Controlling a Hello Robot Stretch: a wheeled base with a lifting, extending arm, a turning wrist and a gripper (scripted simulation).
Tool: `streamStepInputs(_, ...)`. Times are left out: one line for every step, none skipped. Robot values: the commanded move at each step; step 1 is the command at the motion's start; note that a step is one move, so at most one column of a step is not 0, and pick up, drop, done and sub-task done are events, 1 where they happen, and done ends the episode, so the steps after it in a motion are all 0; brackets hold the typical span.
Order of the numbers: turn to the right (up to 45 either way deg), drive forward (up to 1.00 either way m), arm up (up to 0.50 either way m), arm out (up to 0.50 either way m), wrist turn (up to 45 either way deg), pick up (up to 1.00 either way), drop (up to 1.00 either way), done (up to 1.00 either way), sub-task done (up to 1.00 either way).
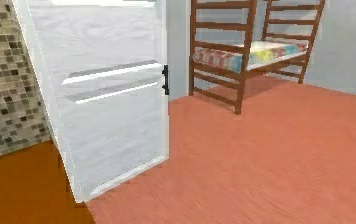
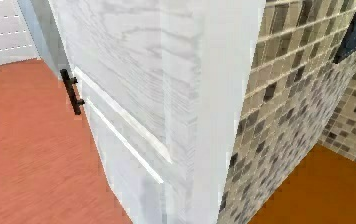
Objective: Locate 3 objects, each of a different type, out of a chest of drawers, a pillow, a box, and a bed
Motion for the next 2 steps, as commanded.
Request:
streamStepInputs(15.0,0.00,0.00,0.00,0.0,0.00,0.00,0.00,0.00)
streamStepInputs(0.0,1.00,0.00,0.00,0.0,0.00,0.00,0.00,0.00)
